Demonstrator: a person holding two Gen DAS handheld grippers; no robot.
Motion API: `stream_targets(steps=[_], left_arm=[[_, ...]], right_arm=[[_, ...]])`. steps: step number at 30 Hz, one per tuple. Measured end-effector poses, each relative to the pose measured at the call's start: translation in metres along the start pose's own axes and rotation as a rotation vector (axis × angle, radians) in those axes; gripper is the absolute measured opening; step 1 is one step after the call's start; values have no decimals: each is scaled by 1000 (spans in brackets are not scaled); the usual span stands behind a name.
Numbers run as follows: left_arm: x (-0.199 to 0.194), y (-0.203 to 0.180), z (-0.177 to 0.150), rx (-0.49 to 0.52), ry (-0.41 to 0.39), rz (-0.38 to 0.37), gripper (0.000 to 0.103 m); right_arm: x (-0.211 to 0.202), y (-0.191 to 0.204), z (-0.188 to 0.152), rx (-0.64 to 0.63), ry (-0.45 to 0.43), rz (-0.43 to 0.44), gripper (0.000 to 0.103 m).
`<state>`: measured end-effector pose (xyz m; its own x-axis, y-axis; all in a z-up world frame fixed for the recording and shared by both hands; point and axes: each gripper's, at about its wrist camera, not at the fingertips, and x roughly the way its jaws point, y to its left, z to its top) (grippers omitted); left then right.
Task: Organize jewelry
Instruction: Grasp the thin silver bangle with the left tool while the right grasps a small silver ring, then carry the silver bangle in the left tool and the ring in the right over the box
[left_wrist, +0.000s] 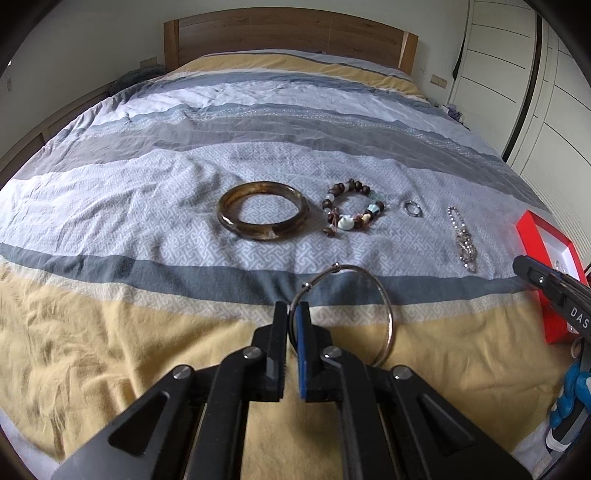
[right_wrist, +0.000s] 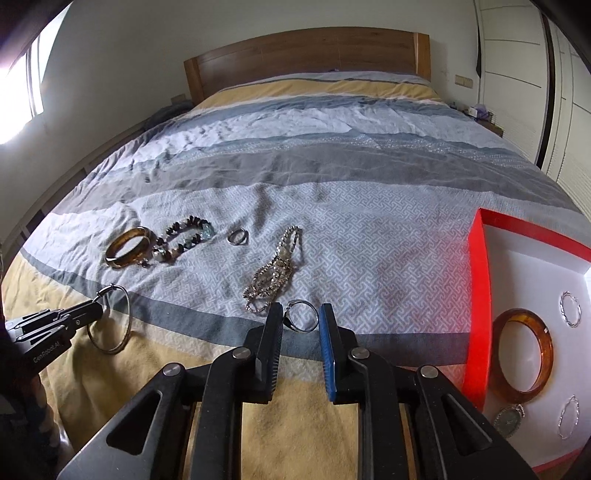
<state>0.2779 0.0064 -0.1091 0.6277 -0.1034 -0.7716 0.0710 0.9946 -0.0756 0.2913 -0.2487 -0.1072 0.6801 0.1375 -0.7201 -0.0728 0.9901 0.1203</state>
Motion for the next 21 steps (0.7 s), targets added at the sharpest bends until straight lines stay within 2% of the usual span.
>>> stream_targets(steps=[9, 21], left_arm=[[-46, -28, 6, 32, -30, -24, 2], [-87, -107, 19, 152, -72, -104, 2]], right_arm=[[-55, -13, -1, 27, -41, 8, 19], [-127, -87, -20, 111, -89, -90, 19]])
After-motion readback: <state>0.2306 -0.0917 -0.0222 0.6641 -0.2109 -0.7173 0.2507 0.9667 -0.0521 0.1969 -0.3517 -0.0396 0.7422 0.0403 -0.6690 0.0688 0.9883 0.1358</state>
